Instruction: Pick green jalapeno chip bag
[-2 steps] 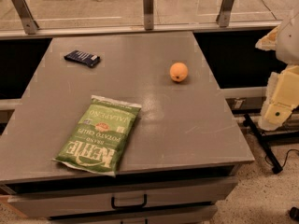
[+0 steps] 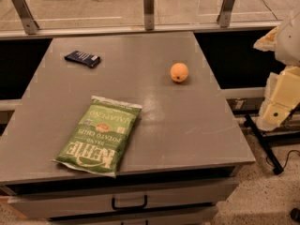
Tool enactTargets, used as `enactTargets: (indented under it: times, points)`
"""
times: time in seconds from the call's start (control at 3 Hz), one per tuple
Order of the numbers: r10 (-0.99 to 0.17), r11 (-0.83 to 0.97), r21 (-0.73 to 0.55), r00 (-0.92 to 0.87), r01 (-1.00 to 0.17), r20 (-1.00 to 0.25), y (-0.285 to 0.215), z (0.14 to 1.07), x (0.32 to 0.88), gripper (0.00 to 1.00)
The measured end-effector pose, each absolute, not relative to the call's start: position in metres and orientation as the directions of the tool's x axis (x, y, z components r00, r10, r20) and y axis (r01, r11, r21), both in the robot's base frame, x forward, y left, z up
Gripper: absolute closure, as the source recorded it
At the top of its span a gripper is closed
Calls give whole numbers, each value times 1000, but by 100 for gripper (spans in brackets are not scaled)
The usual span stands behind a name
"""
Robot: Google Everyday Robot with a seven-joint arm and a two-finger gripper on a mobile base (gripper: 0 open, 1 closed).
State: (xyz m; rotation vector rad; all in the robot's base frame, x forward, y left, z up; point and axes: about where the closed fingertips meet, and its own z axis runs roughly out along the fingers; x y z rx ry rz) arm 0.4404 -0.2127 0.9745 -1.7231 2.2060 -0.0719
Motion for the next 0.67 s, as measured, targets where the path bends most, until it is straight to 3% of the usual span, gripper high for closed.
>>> enactTargets:
  times: [0.33,0.67]
  points:
    - [-942,189,-206,-118,-960,-314,-168,946,452,0]
    - [-903,77,-147,-6,-986,-430,-90,904,460,0]
